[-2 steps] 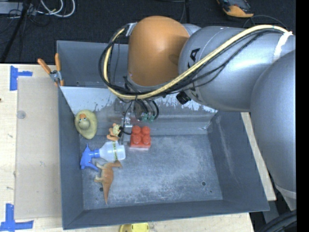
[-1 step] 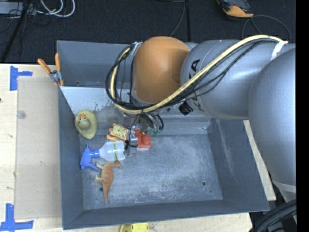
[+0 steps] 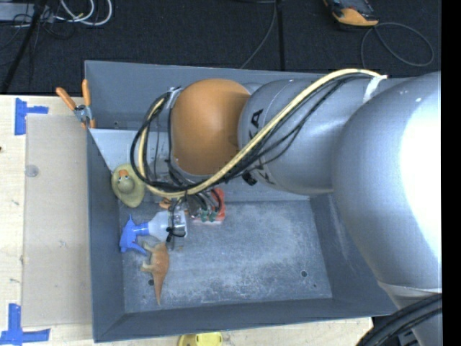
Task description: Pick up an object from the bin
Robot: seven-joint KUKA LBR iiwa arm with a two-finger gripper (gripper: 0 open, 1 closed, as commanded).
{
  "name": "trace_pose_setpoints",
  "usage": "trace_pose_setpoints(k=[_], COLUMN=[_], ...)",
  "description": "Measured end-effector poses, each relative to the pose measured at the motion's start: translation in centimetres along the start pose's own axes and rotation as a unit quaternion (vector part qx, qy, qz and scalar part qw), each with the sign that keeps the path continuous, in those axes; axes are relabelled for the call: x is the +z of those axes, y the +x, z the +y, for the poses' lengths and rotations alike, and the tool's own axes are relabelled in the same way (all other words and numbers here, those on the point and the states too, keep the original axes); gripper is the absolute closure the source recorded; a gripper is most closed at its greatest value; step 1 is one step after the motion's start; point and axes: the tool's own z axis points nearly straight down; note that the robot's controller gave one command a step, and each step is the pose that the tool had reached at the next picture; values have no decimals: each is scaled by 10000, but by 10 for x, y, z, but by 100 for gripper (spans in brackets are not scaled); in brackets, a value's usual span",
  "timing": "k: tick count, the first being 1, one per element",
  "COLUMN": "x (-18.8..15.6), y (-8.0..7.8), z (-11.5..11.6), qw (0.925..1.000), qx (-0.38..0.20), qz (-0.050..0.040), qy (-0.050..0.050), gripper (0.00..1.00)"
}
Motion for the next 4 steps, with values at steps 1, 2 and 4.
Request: trace_pose_setpoints(k=[1,2,4], x=[41,66,63], y=[1,0,0], z=[30,34,35], qw=[9971,9966,9982], qx=[-763,-818,-591], qz=[-16,53,32], qy=[-31,-1,-4], gripper=[0,0,0])
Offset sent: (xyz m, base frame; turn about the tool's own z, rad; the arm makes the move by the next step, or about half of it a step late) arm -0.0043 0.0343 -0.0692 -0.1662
